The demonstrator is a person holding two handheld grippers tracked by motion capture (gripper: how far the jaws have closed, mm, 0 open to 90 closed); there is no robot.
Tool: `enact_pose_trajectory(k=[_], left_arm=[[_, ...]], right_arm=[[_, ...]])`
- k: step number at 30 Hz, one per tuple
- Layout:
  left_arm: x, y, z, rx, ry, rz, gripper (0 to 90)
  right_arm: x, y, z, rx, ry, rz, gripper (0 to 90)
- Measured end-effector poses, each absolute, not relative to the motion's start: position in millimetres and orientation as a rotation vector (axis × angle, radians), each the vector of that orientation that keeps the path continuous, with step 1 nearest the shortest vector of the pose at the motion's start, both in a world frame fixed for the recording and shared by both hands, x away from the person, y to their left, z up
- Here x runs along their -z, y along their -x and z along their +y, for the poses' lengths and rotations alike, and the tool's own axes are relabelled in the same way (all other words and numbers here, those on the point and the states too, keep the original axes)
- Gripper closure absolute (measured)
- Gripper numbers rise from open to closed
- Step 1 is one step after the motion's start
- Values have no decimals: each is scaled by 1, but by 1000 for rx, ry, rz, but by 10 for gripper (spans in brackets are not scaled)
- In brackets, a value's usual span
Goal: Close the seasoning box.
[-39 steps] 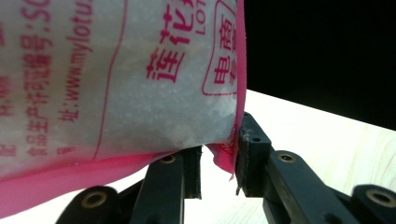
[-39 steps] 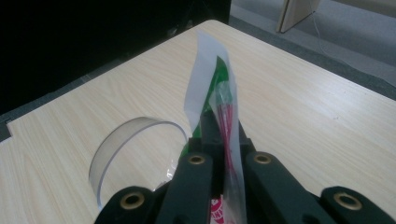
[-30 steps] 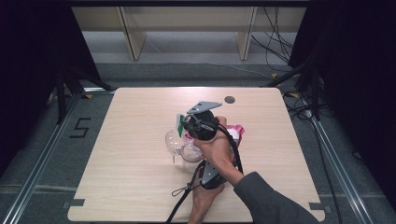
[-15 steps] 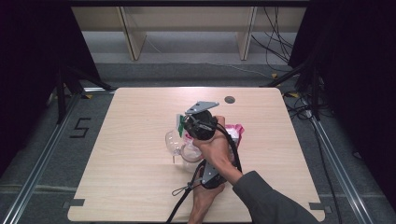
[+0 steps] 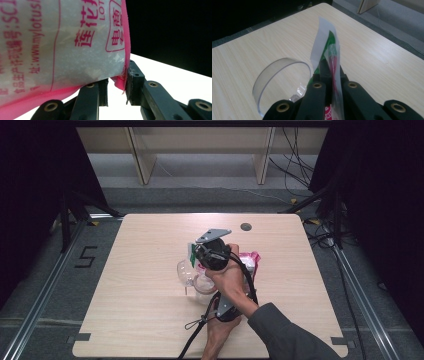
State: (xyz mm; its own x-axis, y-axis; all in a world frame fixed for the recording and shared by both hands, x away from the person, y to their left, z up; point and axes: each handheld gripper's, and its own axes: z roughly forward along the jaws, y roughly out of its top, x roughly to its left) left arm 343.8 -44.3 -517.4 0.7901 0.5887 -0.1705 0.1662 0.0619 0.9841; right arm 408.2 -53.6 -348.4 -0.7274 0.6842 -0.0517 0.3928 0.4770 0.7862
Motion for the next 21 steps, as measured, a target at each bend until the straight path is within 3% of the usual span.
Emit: enact_pose_trajectory(k=[21], left_arm=[[516,-344,-45,-350,-1493,626,747]], right_arm=[[349,-406,-51,-1107,-883,2351,900]])
